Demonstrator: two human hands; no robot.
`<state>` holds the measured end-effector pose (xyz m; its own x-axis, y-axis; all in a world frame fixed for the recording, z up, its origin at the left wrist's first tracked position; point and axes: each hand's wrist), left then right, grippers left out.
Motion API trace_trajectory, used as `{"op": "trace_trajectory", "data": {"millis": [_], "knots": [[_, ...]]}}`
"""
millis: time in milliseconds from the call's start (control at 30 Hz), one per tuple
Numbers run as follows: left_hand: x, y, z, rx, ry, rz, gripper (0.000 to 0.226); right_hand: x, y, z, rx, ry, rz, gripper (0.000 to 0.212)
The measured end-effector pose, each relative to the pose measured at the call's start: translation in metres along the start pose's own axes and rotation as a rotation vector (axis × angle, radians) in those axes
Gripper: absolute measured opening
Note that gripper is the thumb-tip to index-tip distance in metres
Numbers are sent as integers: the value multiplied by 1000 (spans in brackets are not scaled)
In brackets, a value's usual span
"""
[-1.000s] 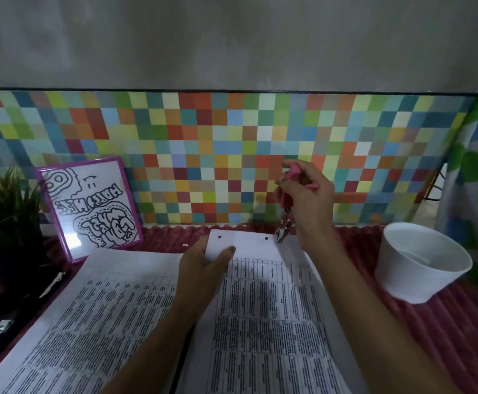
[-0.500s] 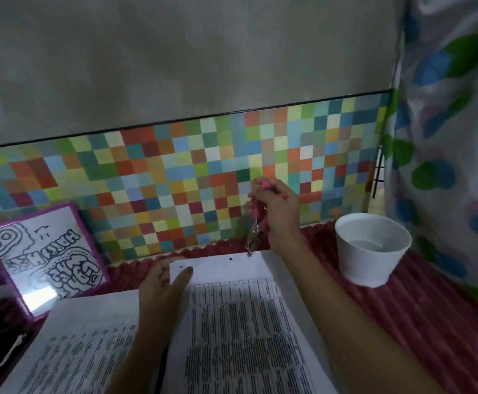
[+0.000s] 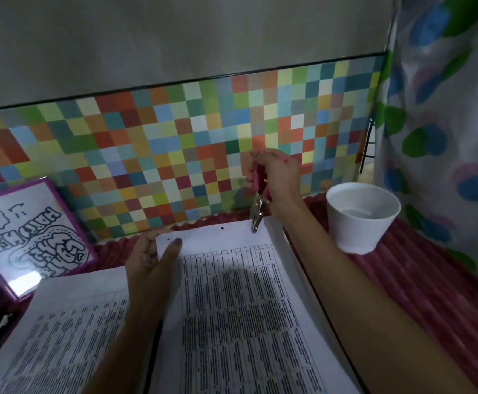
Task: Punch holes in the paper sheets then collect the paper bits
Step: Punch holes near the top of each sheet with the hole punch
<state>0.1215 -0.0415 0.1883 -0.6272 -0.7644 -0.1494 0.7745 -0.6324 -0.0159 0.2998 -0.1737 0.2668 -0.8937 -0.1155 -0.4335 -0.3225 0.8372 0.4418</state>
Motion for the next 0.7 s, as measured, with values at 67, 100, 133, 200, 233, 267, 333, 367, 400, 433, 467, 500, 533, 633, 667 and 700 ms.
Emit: {"op": "trace_trajectory", "data": {"millis": [67, 100, 133, 200, 233, 267, 333, 367, 400, 433, 467, 500, 533, 633, 667, 700], "knots": [[0, -1, 0, 6, 0, -4, 21, -2, -4, -3, 32, -15, 19, 15], [0, -1, 0, 8, 5, -8, 21, -3, -5, -4, 43, -19, 30, 16], [1, -1, 1, 13, 12, -12, 21, -4, -7, -5, 46, -20, 44, 15], [1, 0, 2, 15, 27, -22, 21, -5, -8, -6, 47, -12, 80, 14], [2, 0, 2, 13, 31, -26, 22, -5, -8, -7, 51, -8, 94, 14], [2, 0, 3, 15, 34, -30, 22, -5, -8, -8, 56, -8, 102, 15], [2, -1, 3, 27, 42, -39, 21, -4, -7, -8, 59, -17, 111, 17], [3, -1, 4, 40, 44, -43, 21, -4, -6, -8, 58, -20, 116, 18], [2, -2, 4, 53, 42, -46, 20, -4, -5, -8, 60, -24, 121, 18], [3, -2, 4, 60, 42, -46, 20, -3, -5, -7, 64, -29, 122, 19], [3, -2, 4, 57, 45, -42, 19, -3, -4, -7, 65, -36, 122, 19], [3, -2, 4, 51, 50, -42, 19, -2, -4, -6, 64, -45, 121, 20], [3, -2, 4, 48, 54, -44, 19, -2, -4, -6, 64, -56, 126, 22], [2, -3, 4, 40, 54, -36, 21, 0, -4, -5, 87, -86, 151, 22], [2, -2, 4, 36, 58, -34, 22, 1, -4, -5, 97, -88, 152, 22], [2, -2, 4, 26, 65, -33, 23, 1, -4, -7, 102, -85, 149, 22]]}}
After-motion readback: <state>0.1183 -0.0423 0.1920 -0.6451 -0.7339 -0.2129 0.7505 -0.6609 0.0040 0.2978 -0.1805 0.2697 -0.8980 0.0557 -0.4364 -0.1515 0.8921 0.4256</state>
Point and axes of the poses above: each hand's wrist, its own x-axis away from the middle knuckle, its own y-axis out of the palm, z = x × y, and after that the axes turned 15 degrees about -y, right-handed
